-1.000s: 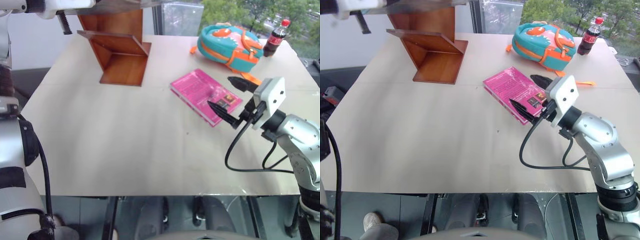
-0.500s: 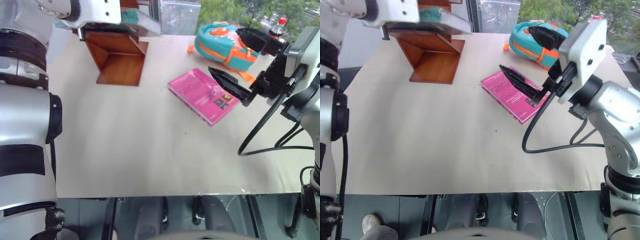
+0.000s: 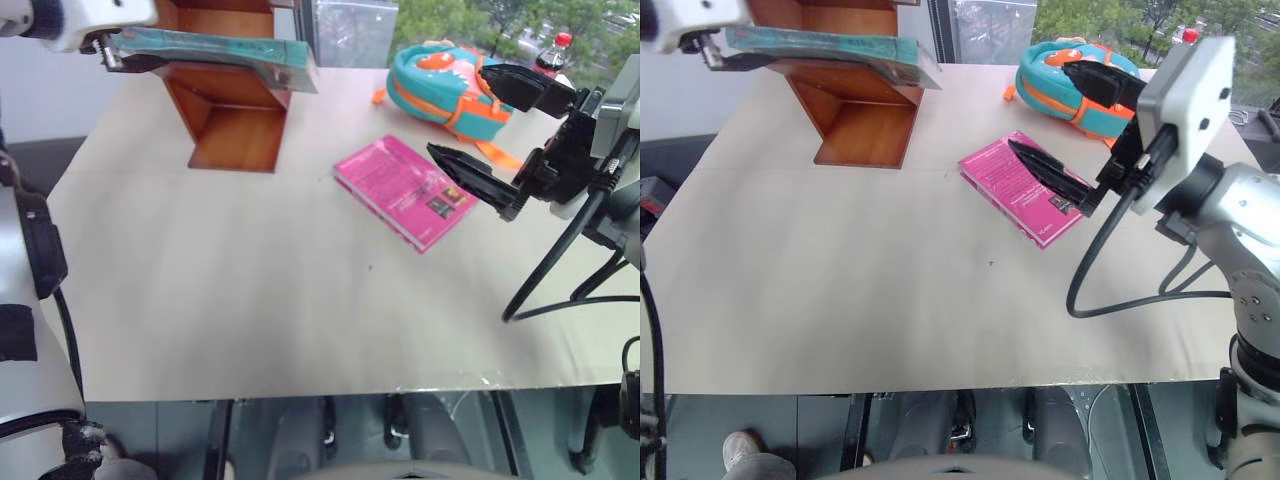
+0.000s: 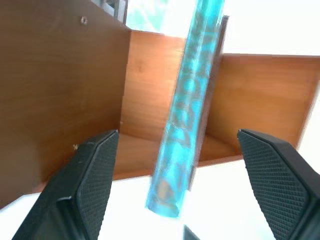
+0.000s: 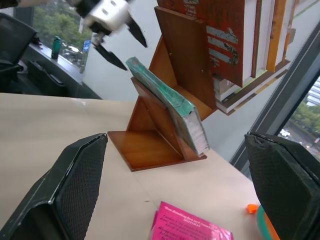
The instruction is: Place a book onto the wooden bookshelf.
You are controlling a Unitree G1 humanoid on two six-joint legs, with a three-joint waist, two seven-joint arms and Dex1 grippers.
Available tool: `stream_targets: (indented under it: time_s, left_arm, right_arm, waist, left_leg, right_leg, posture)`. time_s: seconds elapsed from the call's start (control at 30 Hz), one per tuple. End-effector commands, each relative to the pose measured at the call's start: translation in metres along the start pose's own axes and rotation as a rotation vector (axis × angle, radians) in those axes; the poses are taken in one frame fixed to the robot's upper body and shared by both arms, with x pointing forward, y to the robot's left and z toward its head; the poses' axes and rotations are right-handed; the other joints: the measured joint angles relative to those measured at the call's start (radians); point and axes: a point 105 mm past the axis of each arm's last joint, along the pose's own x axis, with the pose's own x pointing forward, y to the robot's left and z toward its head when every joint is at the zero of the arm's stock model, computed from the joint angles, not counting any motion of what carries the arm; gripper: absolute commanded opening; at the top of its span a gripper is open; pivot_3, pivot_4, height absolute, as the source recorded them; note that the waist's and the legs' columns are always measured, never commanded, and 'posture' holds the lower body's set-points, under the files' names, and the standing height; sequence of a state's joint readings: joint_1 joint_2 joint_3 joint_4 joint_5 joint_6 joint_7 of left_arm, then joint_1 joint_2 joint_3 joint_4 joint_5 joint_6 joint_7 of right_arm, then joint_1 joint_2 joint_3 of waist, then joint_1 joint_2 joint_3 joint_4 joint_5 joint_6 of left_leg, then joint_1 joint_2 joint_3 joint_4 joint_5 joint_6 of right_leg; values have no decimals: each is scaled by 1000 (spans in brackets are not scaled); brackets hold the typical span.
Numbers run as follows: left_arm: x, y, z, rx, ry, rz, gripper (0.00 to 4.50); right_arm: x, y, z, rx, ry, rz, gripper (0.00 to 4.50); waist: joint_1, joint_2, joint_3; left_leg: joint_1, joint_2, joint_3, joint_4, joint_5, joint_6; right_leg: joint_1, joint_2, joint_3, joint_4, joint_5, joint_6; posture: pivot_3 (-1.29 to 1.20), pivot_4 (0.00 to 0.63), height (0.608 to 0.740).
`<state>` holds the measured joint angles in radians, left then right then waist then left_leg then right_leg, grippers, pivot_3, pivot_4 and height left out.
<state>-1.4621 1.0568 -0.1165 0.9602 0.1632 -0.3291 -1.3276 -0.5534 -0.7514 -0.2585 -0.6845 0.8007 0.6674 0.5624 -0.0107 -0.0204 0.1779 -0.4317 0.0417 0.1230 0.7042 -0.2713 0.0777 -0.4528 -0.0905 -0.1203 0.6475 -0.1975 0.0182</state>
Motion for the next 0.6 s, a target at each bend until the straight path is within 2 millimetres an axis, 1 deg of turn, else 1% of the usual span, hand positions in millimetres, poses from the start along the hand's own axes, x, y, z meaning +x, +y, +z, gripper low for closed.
stream_targets:
  time_s: [0.03,0.07,0.1,0.13,0.17,0.23,0.27,0.3,0.33,0.37,0.4,0.43,0.5,0.57,0.6]
  left_arm:
    - [-23,-16,33,-144,-247,-66,3975]
    - [-24,-32,38,-187,-293,-114,3975]
    - [-21,-46,47,-267,-358,-149,3975]
    - [-20,-56,54,-325,-400,-175,3975]
    - [-18,-66,59,-360,-423,-203,3745]
    - [-5,-92,68,-442,-484,-250,3478]
    - [4,-108,73,-493,-514,-265,3280]
    - [15,-125,76,-572,-547,-248,2825]
    - [23,-139,78,-629,-558,-227,2768]
    - [29,-149,77,-689,-563,-197,2768]
    - [34,-157,73,-749,-558,-166,2768]
    - [36,-167,67,-787,-540,-163,2913]
    - [38,-186,59,-851,-510,-177,3443]
    - [37,-198,52,-886,-481,-187,4442]
    - [37,-203,49,-896,-465,-193,4442]
  right_arm:
    - [-8,-3,3,0,-3,2,4500]
    - [-9,-2,0,6,11,8,4500]
    - [-11,-1,-2,19,21,11,4500]
    - [-12,-1,-4,27,28,14,4500]
    - [-14,-1,-6,32,36,14,4500]
    - [-20,3,-13,35,77,18,4500]
    - [-20,6,-20,45,100,17,4500]
    - [-20,12,-32,53,146,18,4500]
    - [-22,16,-42,64,186,14,4500]
    - [-27,19,-53,75,230,2,4500]
    - [-33,21,-61,80,270,-5,4500]
    - [-40,23,-68,90,312,-10,4500]
    - [-56,25,-82,129,386,-26,4500]
    - [-72,27,-93,152,457,-36,4500]
    - [-81,29,-99,168,490,-43,4500]
  waist:
    - [-1,0,0]
    - [-1,0,0]
    - [-1,-1,0]
    - [-1,0,0]
    - [-2,0,0]
    - [11,0,0]
    - [11,-1,0]
    - [11,2,-2]
    - [14,3,-3]
    - [15,3,-3]
    - [16,3,-2]
    - [19,2,-2]
    - [21,1,-1]
    - [23,1,-1]
    - [24,1,-1]
  left_leg:
    - [1,0,0,1,0,0]
    - [2,0,0,1,0,0]
    - [2,-1,-1,2,0,0]
    - [1,-1,-3,5,0,0]
    - [1,-1,-3,6,0,0]
    - [1,-1,-5,9,0,0]
    - [2,-1,-7,14,0,0]
    - [2,-1,-7,15,0,0]
    - [4,-1,-6,14,0,0]
    - [10,-2,-5,14,0,0]
    - [13,-2,-5,13,0,0]
    - [15,-2,-5,13,0,0]
    - [15,-1,-6,13,0,0]
    - [16,0,-6,13,0,0]
    - [16,0,-6,13,0,0]
  right_leg:
    - [1,-1,0,2,0,-1]
    - [2,-1,2,1,0,0]
    - [2,-1,2,2,0,0]
    - [3,-2,1,5,0,-1]
    - [2,-2,1,5,0,-1]
    - [4,-3,2,8,0,1]
    - [7,-2,0,11,-2,3]
    - [7,-2,0,12,-2,3]
    - [8,-3,1,12,-2,3]
    - [13,-4,3,13,-2,3]
    - [15,-4,4,13,-2,3]
    - [17,-3,4,13,-2,3]
    - [18,-3,3,13,-2,3]
    - [17,-2,3,13,-2,2]
    - [17,-2,3,13,-2,2]
  posture:
    - [0,150,740]
    - [0,150,740]
    - [0,150,740]
    - [0,150,740]
    - [0,150,740]
    - [0,150,740]
    - [0,150,740]
    - [0,150,740]
    - [0,150,740]
    - [0,150,740]
    - [0,150,740]
    - [0,150,740]
    - [0,150,740]
    - [0,150,740]
    - [0,150,740]
